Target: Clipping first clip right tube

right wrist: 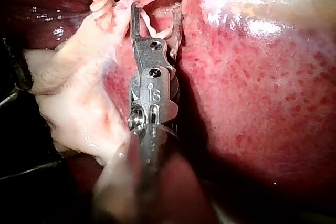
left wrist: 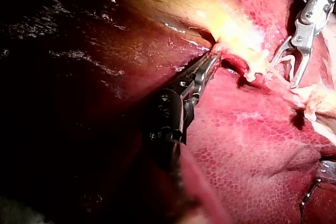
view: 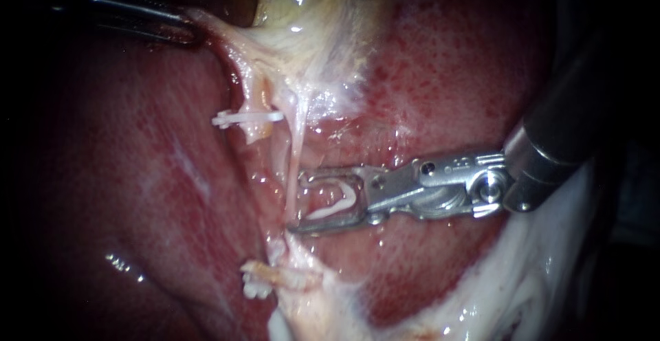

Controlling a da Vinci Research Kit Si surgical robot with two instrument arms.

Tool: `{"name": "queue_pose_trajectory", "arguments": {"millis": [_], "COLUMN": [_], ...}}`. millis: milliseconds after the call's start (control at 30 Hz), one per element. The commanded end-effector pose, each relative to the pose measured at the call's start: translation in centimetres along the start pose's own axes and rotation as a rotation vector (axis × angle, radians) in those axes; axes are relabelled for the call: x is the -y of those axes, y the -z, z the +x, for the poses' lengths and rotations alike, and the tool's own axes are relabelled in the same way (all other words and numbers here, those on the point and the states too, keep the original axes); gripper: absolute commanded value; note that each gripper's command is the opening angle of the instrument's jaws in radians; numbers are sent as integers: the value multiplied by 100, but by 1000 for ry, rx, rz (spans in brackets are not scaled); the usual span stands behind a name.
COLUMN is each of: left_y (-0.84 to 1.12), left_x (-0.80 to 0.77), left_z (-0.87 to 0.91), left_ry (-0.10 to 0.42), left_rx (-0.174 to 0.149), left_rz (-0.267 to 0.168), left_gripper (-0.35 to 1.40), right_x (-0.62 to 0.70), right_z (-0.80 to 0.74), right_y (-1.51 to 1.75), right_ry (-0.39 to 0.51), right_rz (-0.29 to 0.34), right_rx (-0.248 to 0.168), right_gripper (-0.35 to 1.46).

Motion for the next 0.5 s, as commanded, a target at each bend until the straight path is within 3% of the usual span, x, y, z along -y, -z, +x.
{"name": "queue_pose_trajectory", "arguments": {"millis": [33, 300, 500], "left_y": [0, 1, 0], "left_x": [0, 0, 0], "left_z": [0, 0, 0], "left_ry": [0, 0, 0], "left_rx": [0, 0, 0], "left_rz": [0, 0, 0], "left_gripper": [-35, -35, -35], "right_x": [1, 6, 12], "right_z": [0, 3, 11], "right_y": [1, 36, 64], "right_ry": [1, -26, -90], "right_rz": [1, 26, 84], "right_rx": [0, 2, -36], "right_gripper": [44, 46, 47]}}
